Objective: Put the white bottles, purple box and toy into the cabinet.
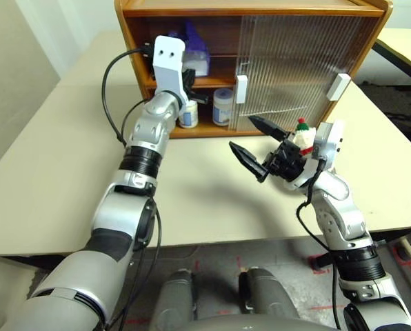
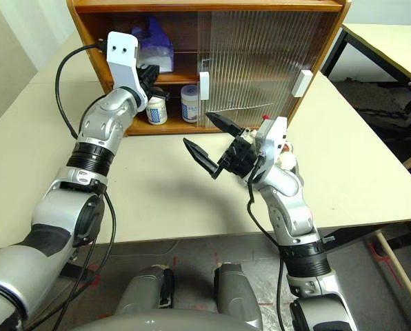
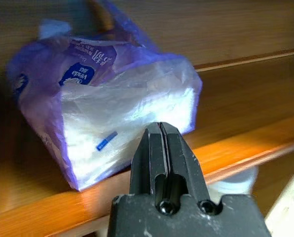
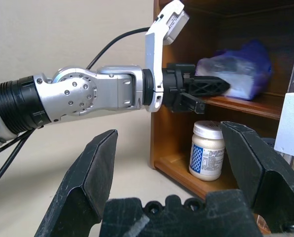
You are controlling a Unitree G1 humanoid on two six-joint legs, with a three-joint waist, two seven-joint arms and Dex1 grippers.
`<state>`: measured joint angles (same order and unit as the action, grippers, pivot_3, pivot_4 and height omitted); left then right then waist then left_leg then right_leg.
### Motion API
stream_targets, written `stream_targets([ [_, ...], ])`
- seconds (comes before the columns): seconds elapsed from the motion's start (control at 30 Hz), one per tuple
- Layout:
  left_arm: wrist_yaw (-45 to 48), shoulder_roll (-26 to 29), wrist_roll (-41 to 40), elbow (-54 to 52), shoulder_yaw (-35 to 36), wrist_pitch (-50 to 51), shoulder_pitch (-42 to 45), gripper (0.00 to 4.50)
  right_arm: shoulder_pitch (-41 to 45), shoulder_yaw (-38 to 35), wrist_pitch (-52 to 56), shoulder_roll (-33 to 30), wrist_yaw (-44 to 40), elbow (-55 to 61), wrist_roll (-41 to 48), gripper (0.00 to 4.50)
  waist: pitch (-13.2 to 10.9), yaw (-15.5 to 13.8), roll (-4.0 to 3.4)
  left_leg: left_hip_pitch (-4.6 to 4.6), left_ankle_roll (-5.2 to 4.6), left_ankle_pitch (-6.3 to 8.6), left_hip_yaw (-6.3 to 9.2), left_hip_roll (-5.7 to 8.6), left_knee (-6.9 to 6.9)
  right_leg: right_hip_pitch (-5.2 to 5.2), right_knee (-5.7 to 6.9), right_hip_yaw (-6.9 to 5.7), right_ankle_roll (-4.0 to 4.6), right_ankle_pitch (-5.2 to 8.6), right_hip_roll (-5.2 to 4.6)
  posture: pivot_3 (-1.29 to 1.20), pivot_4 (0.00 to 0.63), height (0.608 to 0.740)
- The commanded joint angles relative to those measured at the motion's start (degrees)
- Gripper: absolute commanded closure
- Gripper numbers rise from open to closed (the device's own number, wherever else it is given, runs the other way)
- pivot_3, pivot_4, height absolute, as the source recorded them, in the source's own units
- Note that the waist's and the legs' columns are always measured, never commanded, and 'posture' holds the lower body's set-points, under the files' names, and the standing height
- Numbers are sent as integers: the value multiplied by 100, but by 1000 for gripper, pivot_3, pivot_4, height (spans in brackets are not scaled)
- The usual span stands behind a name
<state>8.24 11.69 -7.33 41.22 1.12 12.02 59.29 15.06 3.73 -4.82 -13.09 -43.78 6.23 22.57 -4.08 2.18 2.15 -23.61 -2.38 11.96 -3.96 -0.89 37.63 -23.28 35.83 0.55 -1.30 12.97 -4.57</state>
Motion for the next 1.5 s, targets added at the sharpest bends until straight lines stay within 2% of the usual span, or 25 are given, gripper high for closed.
stream_targets([
  [0.03,-124,92,125,176,139,-58,124,4452,11,1,17,-28,8,7,-12,0,0,-3,0,0,0,0,0,0,0,0,0,0,-3,-1,0,-33,1,740],
  [0.23,554,-56,-262,-682,193,217,-147,4452,41,25,14,-9,-2,-21,-19,0,1,-5,2,0,0,0,-1,0,3,2,0,-1,-5,-12,-3,-25,0,740],
  [0.37,1187,127,-562,-2303,24,994,-908,4452,-3,-53,0,-60,4,-20,-4,0,17,24,-13,1,1,-1,-3,-2,3,1,3,1,11,-17,-4,-26,0,740],
  [0.43,1426,280,-564,-2898,-93,1196,-1205,4083,-27,-103,-10,-106,-5,-34,12,0,18,37,-15,4,1,-1,-4,-3,3,1,5,6,13,-15,0,-19,4,740],
  [0.57,1854,430,-661,-3654,-291,1441,-1590,4486,-23,-199,-45,-199,-47,-130,52,0,19,4,-15,4,0,-2,-2,-5,3,0,8,8,17,-13,7,-11,5,740],
  [0.63,1915,312,-729,-3751,-357,1526,-1630,4486,35,-321,-119,-255,-25,-284,31,0,21,-24,-13,7,-2,-3,-2,-5,5,4,7,8,17,-12,6,-8,6,740],
  [0.87,1929,-362,-500,-3071,-726,1249,-1292,4486,71,-519,-214,-412,-131,-481,53,0,24,-17,-13,9,-8,-7,-1,1,32,26,2,4,-1,-12,-4,-15,3,740],
  [1.1,1971,-924,-197,-1752,-974,600,-764,4486,-32,-492,-241,-388,-80,-393,29,0,29,19,-21,24,-8,-7,4,-1,32,33,3,5,5,-10,5,-50,3,740],
  [1.4,1551,-1080,292,-172,-909,-5,-130,4486,-104,-534,-239,-455,-83,-351,34,0,29,21,-22,22,-9,-7,6,0,32,33,-1,6,-7,-6,7,-72,3,740],
  [1.5,1350,-1081,375,25,-834,-74,-97,4486,-116,-531,-246,-457,-85,-358,32,0,29,29,-22,22,-9,-7,7,-2,30,32,0,5,-9,-3,8,-74,1,740],
])
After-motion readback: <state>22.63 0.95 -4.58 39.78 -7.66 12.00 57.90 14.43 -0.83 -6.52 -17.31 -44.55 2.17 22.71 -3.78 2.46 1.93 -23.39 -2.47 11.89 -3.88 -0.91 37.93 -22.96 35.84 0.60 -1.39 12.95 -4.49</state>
